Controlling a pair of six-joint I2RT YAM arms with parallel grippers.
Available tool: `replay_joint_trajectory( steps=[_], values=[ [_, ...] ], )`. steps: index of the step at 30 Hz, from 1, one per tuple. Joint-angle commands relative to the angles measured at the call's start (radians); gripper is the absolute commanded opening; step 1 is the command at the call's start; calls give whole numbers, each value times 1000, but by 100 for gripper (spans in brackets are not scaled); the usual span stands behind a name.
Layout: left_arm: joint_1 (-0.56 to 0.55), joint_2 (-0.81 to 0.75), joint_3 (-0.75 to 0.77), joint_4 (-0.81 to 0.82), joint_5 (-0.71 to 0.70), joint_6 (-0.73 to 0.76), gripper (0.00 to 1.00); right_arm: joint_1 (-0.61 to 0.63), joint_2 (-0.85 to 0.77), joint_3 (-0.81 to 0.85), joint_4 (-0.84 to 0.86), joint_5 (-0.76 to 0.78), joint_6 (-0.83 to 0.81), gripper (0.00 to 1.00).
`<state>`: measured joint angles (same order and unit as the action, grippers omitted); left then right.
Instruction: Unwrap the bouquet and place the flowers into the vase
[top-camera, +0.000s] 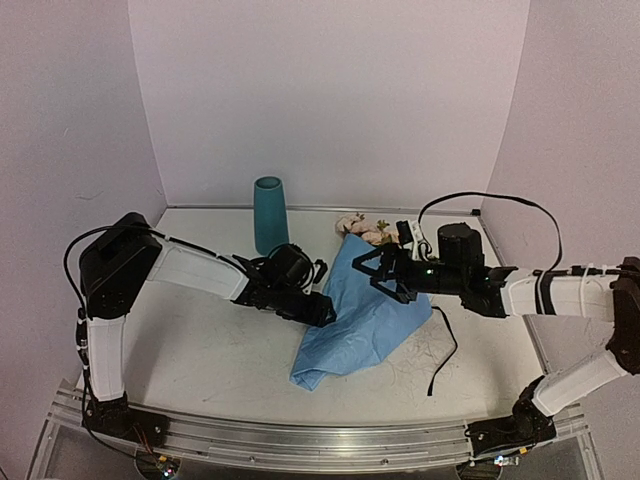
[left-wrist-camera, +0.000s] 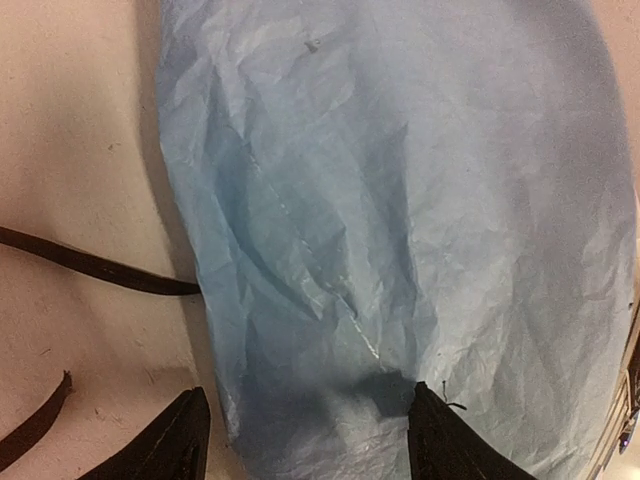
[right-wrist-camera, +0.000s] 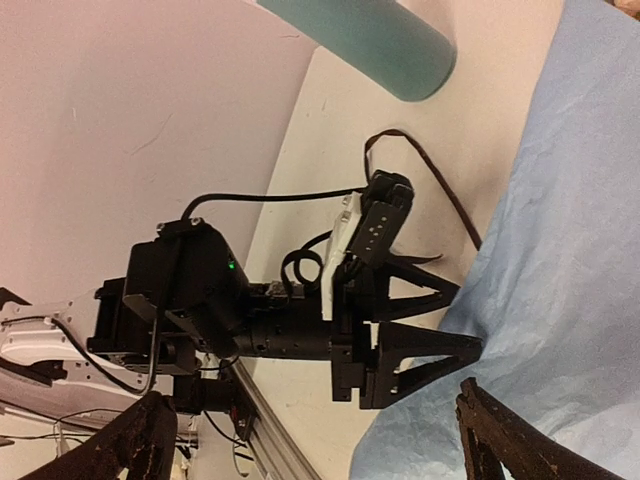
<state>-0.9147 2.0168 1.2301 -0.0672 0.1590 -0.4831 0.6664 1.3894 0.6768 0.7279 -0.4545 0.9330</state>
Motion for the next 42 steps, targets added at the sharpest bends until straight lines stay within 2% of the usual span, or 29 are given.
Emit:
replay_joint_trajectory(
  steps=[1, 4, 9, 11, 18, 21, 29, 34, 36, 40, 42],
  values=[
    [-3, 2, 35, 41, 37, -6, 69, 1, -60, 59, -261, 181, -89, 98],
    [-14, 9, 38, 49, 52, -14, 68, 1, -107, 63, -425, 355, -127, 98],
    [-45, 30, 42, 82, 91, -49, 67, -17, -133, 49, -613, 496, -122, 98],
    [-56, 37, 42, 112, 108, -64, 67, -44, -133, 29, -679, 510, -104, 98],
    [-77, 25, 42, 130, 111, -75, 67, -166, -234, -94, -745, 526, -109, 96],
    [-74, -9, 21, 130, 64, -54, 69, -223, -212, -86, -810, 555, -119, 90],
    [-73, -127, -6, 78, -46, 9, 73, -253, -77, -12, -838, 524, -184, 75],
    [-90, -161, 5, 73, -14, 67, 74, -252, -32, 2, -816, 455, -180, 59],
    [-125, -165, 19, 73, 16, 116, 74, -253, -29, -7, -783, 382, -187, 58],
    [-205, -192, 13, 31, 1, 194, 75, -252, -60, -43, -711, 279, -188, 67],
    [-243, -215, -2, 11, -64, 234, 76, -253, -83, -63, -692, 276, -183, 71]
  ],
)
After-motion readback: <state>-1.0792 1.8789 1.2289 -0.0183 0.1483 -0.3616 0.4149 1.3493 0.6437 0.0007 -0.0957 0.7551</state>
